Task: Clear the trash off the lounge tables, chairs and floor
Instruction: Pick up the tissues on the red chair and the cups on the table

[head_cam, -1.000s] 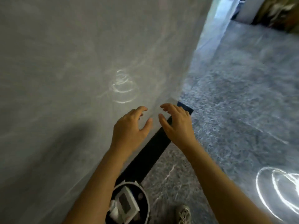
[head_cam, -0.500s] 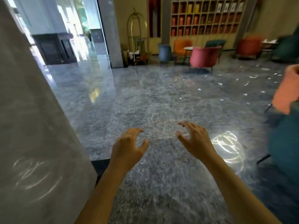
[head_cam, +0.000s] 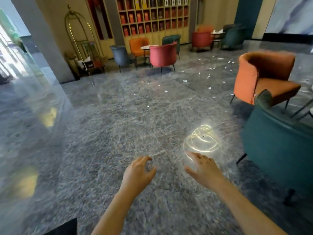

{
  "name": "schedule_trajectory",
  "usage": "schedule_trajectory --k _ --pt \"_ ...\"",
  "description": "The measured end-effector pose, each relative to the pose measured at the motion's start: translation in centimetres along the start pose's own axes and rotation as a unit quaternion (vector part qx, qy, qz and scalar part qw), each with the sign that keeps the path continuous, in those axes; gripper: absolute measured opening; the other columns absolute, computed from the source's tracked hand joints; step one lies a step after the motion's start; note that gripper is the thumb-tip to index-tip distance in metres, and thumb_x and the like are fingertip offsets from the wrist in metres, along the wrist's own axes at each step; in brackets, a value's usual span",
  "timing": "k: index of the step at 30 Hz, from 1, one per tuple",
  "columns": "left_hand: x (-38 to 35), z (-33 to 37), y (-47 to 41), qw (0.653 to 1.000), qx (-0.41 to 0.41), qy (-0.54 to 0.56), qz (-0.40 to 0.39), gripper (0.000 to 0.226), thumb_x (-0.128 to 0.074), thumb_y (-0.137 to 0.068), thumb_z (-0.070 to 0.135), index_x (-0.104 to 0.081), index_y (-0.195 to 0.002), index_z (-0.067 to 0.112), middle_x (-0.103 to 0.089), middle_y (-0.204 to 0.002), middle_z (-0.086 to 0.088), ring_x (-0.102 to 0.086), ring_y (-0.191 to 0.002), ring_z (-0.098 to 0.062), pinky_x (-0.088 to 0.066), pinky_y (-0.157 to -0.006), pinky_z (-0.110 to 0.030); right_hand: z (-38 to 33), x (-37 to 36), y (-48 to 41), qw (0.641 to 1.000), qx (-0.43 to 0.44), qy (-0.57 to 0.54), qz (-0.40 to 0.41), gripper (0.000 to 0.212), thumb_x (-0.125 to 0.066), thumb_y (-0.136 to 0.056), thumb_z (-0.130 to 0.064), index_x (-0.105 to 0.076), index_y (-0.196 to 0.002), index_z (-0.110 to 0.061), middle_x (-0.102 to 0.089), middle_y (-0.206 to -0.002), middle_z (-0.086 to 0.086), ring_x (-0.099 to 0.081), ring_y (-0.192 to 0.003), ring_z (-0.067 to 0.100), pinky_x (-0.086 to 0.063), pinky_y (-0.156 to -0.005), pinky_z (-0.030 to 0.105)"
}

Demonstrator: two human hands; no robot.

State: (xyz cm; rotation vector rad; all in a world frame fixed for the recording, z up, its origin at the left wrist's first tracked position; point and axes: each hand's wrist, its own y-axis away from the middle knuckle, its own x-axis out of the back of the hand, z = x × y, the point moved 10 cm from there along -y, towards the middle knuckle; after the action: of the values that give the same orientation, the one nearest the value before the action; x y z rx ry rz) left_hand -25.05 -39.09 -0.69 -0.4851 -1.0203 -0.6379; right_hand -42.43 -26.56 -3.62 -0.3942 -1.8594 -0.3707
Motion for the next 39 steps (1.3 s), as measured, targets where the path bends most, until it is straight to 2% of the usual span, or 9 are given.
schedule_trajectory --k 6,9,14,20,26,33,39 --pt "-6.9 -3.1 -15.2 0.998 -0.001 0.004 -0.063 0.048 -0.051 -0.089 0.048 -0.049 -0.129 0.023 -0.052 -0.133 0.001 -0.049 -0.119 -0.017 -0.041 -0.091 -0.03 5.8 -2.5 -13.6 0.999 -0.036 0.004 -0.024 0.061 -0.034 -0.091 -0.059 -0.027 -0.142 -0.026 -0.043 -0.141 -0.001 -0.043 -0.126 0.021 -0.03 -0.1 0.036" --pt "-9.2 -5.0 -22.8 0.994 0.02 0.006 -0.108 0.052 -0.05 -0.089 0.049 -0.046 -0.133 0.021 -0.049 -0.137 -0.002 -0.047 -0.123 -0.02 -0.04 -0.094 -0.032 8.0 -3.4 -21.2 0.995 -0.07 -0.021 -0.064 0.06 -0.037 -0.091 -0.057 -0.029 -0.141 -0.025 -0.046 -0.139 0.003 -0.045 -0.123 0.024 -0.032 -0.099 0.04" --pt "-11.5 -6.9 -35.0 0.986 0.026 0.003 -0.163 0.053 -0.049 -0.089 0.051 -0.045 -0.133 0.022 -0.049 -0.136 -0.001 -0.049 -0.12 -0.019 -0.043 -0.089 -0.032 11.1 -3.4 -32.1 0.988 -0.106 -0.043 -0.103 0.061 -0.036 -0.09 -0.059 -0.028 -0.141 -0.026 -0.041 -0.143 0.002 -0.041 -0.127 0.025 -0.029 -0.103 0.041" --pt "-15.0 -5.6 -50.2 0.981 0.003 -0.004 -0.196 0.052 -0.049 -0.089 0.05 -0.047 -0.132 0.021 -0.048 -0.137 -0.001 -0.049 -0.12 -0.02 -0.042 -0.092 -0.032 18.3 -2.5 -43.8 0.979 -0.149 -0.065 -0.121 0.065 -0.034 -0.09 -0.06 -0.024 -0.144 -0.027 -0.036 -0.147 0.0 -0.037 -0.131 0.022 -0.029 -0.105 0.041" --pt "-19.4 -2.4 -68.8 0.981 -0.024 -0.003 -0.194 0.052 -0.05 -0.09 0.049 -0.046 -0.133 0.021 -0.048 -0.138 -0.001 -0.049 -0.12 -0.02 -0.043 -0.092 -0.034 27.7 -0.9 -59.8 0.981 -0.157 -0.064 -0.093 0.067 -0.036 -0.09 -0.059 -0.019 -0.145 -0.025 -0.033 -0.148 0.0 -0.035 -0.133 0.023 -0.025 -0.106 0.043" --pt "-19.9 3.4 -91.9 0.985 -0.022 -0.005 -0.173 0.053 -0.05 -0.09 0.048 -0.045 -0.134 0.02 -0.047 -0.139 -0.001 -0.047 -0.123 -0.019 -0.043 -0.092 -0.034 39.2 6.9 -79.1 0.979 -0.173 -0.092 -0.064 0.066 -0.042 -0.089 -0.055 -0.026 -0.144 -0.022 -0.043 -0.141 0.003 -0.043 -0.125 0.025 -0.033 -0.103 0.04" --pt "-22.8 6.1 -108.2 0.985 -0.022 0.007 -0.173 0.051 -0.051 -0.089 0.047 -0.046 -0.133 0.021 -0.049 -0.136 0.0 -0.05 -0.119 -0.02 -0.045 -0.091 -0.035 46.7 11.1 -94.0 0.979 -0.175 -0.08 -0.065 0.066 -0.042 -0.09 -0.055 -0.025 -0.144 -0.022 -0.038 -0.145 0.003 -0.038 -0.13 0.024 -0.029 -0.106 0.043"
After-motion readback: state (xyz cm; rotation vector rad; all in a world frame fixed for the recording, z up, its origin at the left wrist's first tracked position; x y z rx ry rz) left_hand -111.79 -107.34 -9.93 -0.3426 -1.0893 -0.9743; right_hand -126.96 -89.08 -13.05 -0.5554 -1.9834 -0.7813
